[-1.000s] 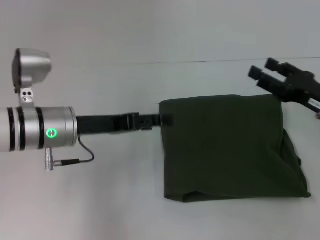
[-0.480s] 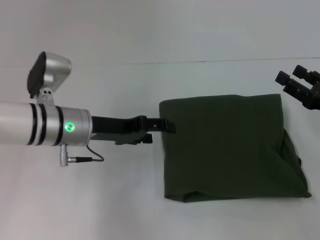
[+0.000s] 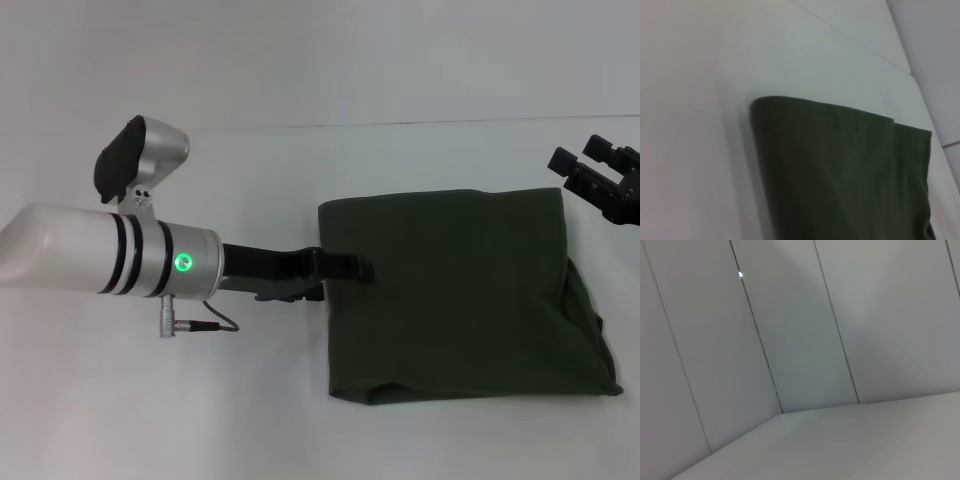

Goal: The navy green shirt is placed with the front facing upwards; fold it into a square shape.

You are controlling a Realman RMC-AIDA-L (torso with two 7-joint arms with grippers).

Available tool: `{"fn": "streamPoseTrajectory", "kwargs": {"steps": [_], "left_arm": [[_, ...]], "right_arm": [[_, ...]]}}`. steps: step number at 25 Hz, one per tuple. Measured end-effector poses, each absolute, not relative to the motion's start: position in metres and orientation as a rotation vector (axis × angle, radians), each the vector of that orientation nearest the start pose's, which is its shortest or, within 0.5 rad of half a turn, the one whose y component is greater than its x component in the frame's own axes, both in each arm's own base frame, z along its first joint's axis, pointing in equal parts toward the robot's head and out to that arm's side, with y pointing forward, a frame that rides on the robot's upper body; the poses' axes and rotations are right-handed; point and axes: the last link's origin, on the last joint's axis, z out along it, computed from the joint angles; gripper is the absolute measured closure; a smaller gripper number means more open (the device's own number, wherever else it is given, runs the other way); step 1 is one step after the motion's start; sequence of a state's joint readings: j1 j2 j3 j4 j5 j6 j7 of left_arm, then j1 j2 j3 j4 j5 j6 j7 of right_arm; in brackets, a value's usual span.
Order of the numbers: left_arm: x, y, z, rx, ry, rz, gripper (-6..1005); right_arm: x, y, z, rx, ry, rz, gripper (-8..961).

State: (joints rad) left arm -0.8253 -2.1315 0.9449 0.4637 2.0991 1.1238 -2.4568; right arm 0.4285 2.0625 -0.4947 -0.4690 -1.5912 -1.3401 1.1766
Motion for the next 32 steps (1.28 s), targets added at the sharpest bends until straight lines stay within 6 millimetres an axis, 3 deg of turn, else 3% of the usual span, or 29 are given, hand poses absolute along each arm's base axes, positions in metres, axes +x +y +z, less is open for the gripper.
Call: {"fn": "streamPoseTrajectory", "kwargs": {"steps": [11,23,32], "left_arm": [[-0.187,0.388,-0.107,-2.353,-1.844,-0.376,95],[-0.196,0.393,-0.091,-2.307,-1.818,-0.438,102],[-0.197,0.393,-0.094,-2.307,-1.813,-0.417,107]], "right_arm": [[0.32,0.336,0.041,-2.04,0.756,0.947,238],[0.321,0.336,0.039,-2.04,0.762,0.936,238],[0.319,0.338,0.038,-2.044,0.756,0.939,238]]}}
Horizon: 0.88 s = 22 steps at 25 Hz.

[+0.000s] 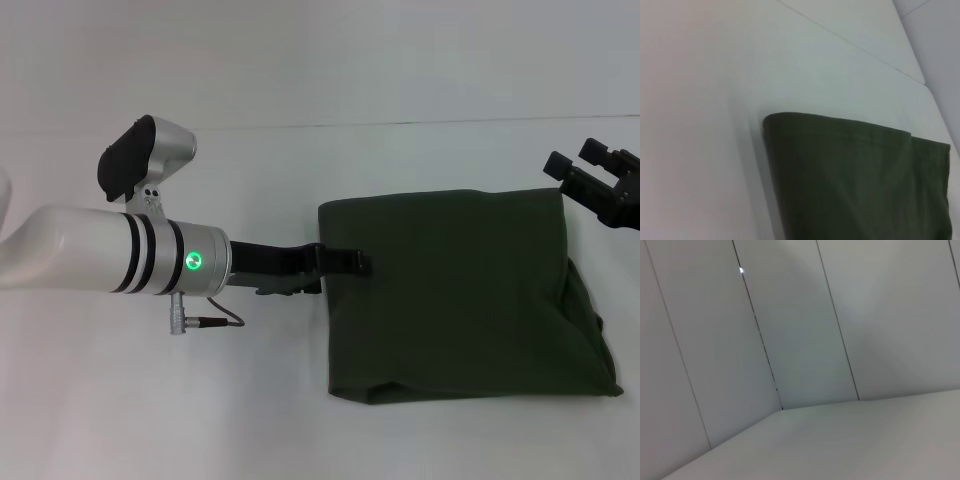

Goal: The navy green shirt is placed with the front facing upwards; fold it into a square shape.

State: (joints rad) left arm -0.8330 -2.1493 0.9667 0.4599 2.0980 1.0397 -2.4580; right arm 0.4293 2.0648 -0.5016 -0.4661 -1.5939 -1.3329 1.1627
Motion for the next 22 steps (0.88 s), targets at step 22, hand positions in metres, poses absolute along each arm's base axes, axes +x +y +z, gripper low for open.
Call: {"fn": "streamPoseTrajectory", "kwargs": {"steps": [22], "left_arm": [[-0.195,0.396,-0.111,-2.281,-1.78,-0.354,119]], "right_arm": [[0.319,0.338,0.04,-2.045,0.752,0.942,239]]}}
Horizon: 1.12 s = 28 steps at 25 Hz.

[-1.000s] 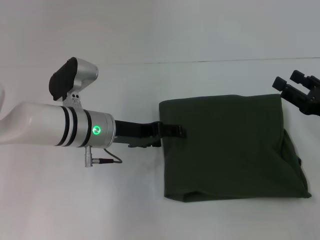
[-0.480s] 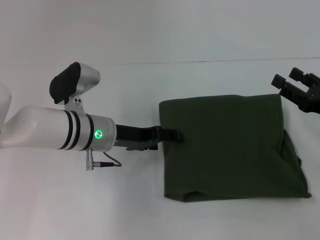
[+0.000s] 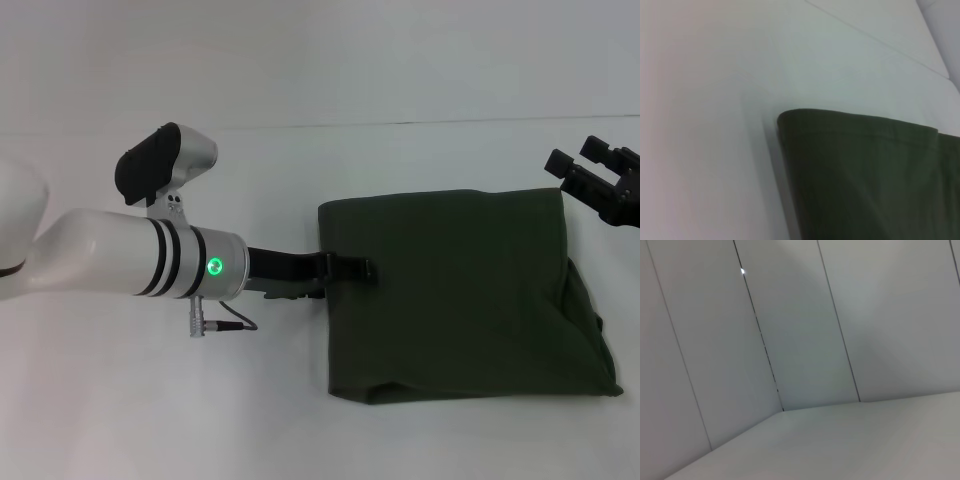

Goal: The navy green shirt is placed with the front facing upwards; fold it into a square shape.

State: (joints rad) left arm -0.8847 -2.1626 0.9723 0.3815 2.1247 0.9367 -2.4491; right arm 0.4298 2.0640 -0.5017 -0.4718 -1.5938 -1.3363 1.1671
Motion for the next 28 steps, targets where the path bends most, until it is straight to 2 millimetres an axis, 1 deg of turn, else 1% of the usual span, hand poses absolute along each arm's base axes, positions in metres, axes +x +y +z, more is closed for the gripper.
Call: {"fn": "streamPoseTrajectory", "kwargs": {"steps": [5,17,23,28], "left_arm": [[-0.1925,0.3972,-0.1139,-2.283,-1.768,-0.344,121],[-0.1926,0.3991,-0.1116,-2.265,-1.778,-0.368,128],[-0.1935,0.398,-0.1123,-2.267,-1.776,-0.365,313],[-0.1935,0.3978,-0.1123,-2.265,-1.778,-0.37,546]], "right_arm": [[0.3189,0.3375,0.0398,-2.044,0.754,0.944,239],[0.3202,0.3364,0.0402,-2.039,0.758,0.944,238],[0.3201,0.3367,0.0402,-2.038,0.759,0.945,238],[0.3197,0.3369,0.0394,-2.037,0.76,0.944,238]]}}
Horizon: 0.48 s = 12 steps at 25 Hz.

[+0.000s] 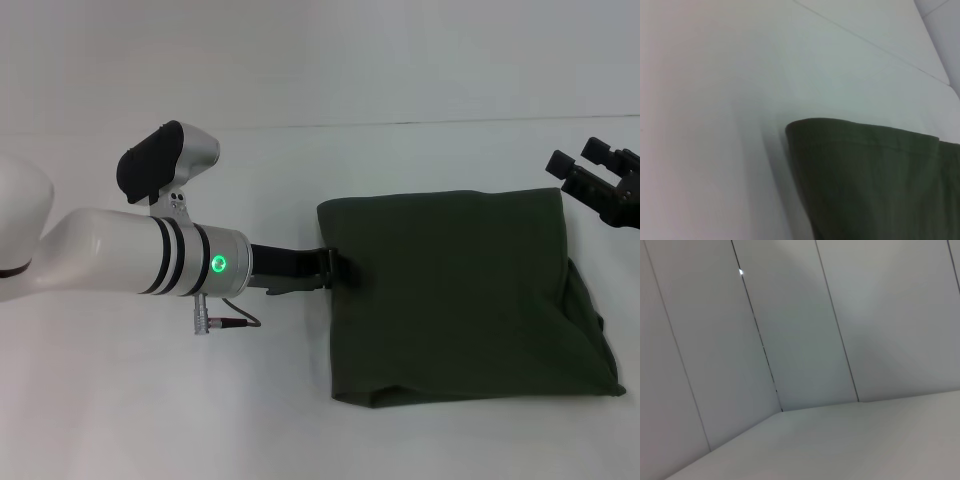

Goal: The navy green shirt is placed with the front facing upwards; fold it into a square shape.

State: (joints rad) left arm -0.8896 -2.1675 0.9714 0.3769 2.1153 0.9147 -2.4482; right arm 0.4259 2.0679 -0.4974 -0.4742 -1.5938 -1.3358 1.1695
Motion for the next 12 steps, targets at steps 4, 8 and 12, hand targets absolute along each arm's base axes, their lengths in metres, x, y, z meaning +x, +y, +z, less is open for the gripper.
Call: {"fn": "streamPoseTrajectory", "kwargs": {"steps": [4,8,12], "left_arm": [[-0.1929,0.3982,-0.1119,-2.268,-1.774,-0.371,707],[-0.193,0.3996,-0.1091,-2.267,-1.764,-0.382,817],[-0.1947,0.3994,-0.1037,-2.277,-1.749,-0.389,876]], "right_arm": [[0.3205,0.3363,0.0394,-2.034,0.762,0.944,238],[0.3207,0.3365,0.0396,-2.032,0.763,0.943,238],[0.321,0.3365,0.0396,-2.031,0.765,0.943,239]]}}
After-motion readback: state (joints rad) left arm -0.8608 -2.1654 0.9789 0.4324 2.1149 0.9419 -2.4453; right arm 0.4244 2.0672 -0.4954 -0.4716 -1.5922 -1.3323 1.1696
